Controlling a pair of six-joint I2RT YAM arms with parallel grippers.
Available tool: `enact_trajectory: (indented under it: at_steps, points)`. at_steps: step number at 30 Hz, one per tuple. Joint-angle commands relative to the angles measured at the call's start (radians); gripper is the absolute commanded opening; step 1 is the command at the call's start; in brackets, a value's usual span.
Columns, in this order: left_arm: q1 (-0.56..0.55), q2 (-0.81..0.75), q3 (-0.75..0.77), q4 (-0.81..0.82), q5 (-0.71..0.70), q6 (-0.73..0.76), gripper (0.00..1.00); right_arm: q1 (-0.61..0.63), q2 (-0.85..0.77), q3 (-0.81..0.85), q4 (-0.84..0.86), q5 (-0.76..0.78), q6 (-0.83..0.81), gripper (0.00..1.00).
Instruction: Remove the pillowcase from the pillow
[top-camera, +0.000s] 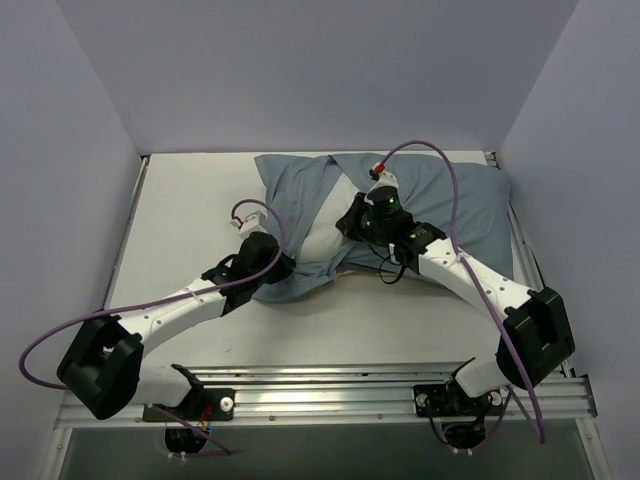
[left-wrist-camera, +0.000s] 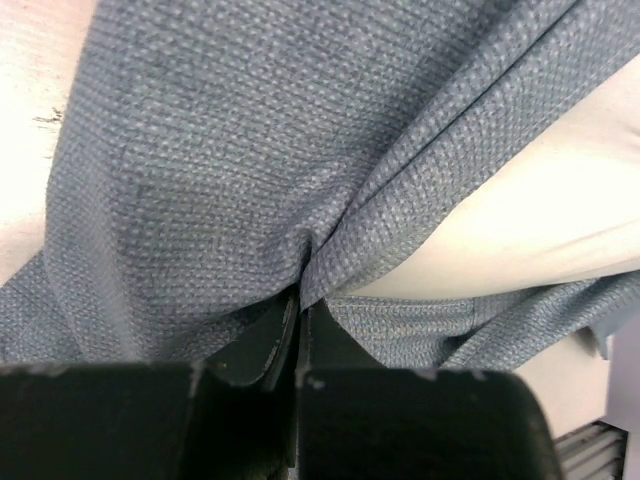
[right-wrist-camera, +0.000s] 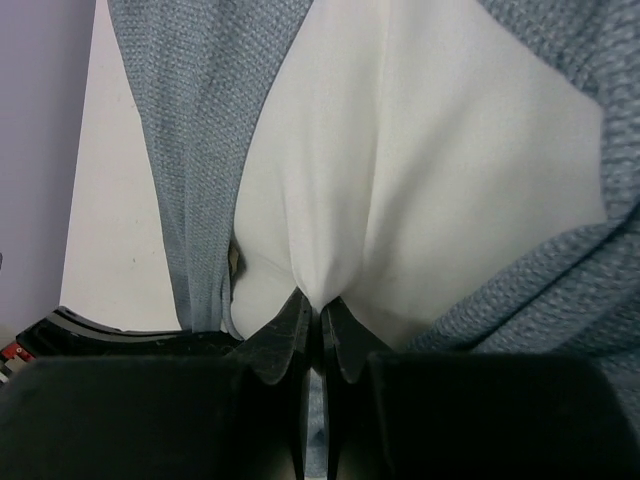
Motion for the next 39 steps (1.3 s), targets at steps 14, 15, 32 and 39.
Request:
enact_trajectory:
  at_steps: [14,15,32,39]
  points:
    - [0.095,-0.155,-0.116,-0.230,-0.198,0.024,0.02,-0.124,-0.164,-0.015,-0.132,0.199,-0.158,0.00]
    - [0.099,-0.158,-0.125,-0.229,-0.193,0.023,0.02,-0.122,-0.162,-0.017,-0.143,0.215,-0.164,0.00]
    - [0.188,-0.054,-0.178,-0.178,-0.083,0.061,0.02,-0.180,-0.222,0.012,-0.143,0.025,-0.219,0.00]
    - [0.185,-0.075,-0.188,-0.054,0.011,0.107,0.02,0.080,-0.167,0.080,-0.164,0.068,-0.423,0.22]
